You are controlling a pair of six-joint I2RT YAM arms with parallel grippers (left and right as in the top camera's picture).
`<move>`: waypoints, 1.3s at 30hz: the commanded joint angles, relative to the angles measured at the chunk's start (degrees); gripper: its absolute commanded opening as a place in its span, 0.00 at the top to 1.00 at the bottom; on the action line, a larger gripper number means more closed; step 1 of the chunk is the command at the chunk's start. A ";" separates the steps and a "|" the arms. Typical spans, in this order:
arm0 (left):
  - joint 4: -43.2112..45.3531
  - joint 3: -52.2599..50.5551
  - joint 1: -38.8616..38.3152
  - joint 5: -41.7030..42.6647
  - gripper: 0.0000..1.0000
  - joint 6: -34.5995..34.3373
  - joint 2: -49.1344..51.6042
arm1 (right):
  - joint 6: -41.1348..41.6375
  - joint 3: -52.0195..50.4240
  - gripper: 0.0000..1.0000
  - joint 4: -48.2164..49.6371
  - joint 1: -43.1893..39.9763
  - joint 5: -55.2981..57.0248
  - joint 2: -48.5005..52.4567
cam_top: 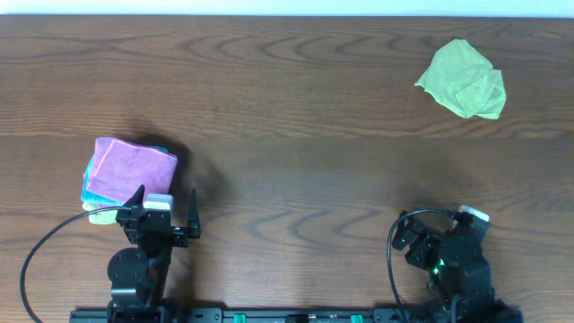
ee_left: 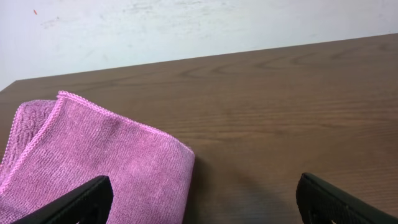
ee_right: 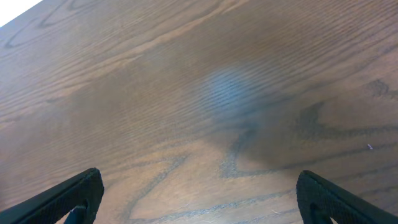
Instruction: Fold the cloth
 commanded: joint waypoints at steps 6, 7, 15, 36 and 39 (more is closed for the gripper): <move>-0.28 -1.75 -0.26 -1.01 0.05 0.79 -0.46 | 0.72 -0.11 0.01 -0.04 -0.31 1.01 -0.28; -0.28 -1.75 -0.26 -1.01 0.05 0.79 -0.46 | 0.72 -0.11 0.01 -0.02 -0.33 1.01 -0.28; -0.28 -1.75 -0.26 -1.01 0.05 0.79 -0.46 | 0.70 -0.11 0.01 -0.02 -0.31 1.01 -0.28; -0.28 -1.75 -0.26 -1.01 0.05 0.79 -0.46 | -41.40 -7.50 0.01 0.96 -12.87 -9.25 -10.62; -0.28 -1.75 -0.26 -1.01 0.05 0.79 -0.46 | -43.17 -11.21 0.01 2.69 -14.73 -11.52 -13.49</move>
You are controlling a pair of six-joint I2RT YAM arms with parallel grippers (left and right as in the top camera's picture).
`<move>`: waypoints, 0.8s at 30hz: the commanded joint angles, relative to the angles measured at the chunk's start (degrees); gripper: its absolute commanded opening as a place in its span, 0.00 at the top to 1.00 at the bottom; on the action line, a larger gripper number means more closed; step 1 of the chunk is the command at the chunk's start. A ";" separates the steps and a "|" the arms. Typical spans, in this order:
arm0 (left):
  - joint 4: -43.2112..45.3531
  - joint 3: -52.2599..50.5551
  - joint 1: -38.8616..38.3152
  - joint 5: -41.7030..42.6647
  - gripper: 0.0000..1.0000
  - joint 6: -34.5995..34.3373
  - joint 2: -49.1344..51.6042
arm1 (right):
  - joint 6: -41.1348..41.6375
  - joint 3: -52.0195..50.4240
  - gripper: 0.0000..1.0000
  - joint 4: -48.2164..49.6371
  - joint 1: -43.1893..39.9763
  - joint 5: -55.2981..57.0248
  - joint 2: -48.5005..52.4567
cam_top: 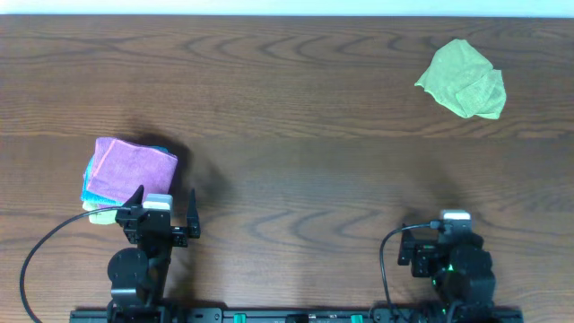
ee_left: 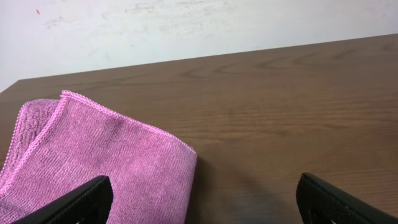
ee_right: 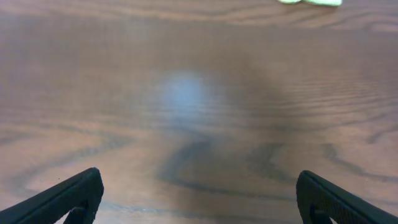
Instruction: Fold the cloth
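Observation:
A crumpled green cloth (cam_top: 462,78) lies at the far right of the table (cam_top: 287,108); its near edge shows as a green sliver (ee_right: 309,2) at the top of the right wrist view. My right gripper (cam_top: 446,235) is open near the front right edge, far from the cloth, nothing between its fingers (ee_right: 71,196). My left gripper (cam_top: 164,211) is open at the front left, its fingertips (ee_left: 74,202) just short of a folded pink cloth (ee_left: 99,162).
The pink cloth (cam_top: 134,168) tops a stack of folded cloths with blue and yellow-green layers (cam_top: 90,199) beneath, at the left. Cables loop from both arm bases at the front edge. A pale wall lies beyond the table's far edge.
My right arm has turned and settled: its wrist now faces straight up the table with the green cloth's edge at the top of its view. The left arm has hardly moved.

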 commanded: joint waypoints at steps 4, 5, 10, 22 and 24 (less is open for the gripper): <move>-0.28 -1.75 -0.26 -0.57 0.05 0.79 -0.46 | -6.08 -4.22 0.01 1.22 -3.02 -3.15 -3.26; -0.31 -1.75 -0.26 -0.57 0.05 0.79 -0.46 | -6.86 -4.42 0.01 1.18 -3.56 -3.30 -3.26; -0.31 -1.75 -0.26 -0.57 0.05 0.79 -0.46 | -8.63 -4.42 0.01 0.81 -6.93 -3.48 -3.26; -0.31 -1.75 -0.26 -0.57 0.05 0.79 -0.46 | -6.78 -4.44 0.01 0.74 -8.76 -5.70 -3.23; -0.31 -1.75 -0.26 -0.57 0.05 0.79 -0.46 | -6.82 -4.44 0.01 0.76 -8.76 -5.75 -3.21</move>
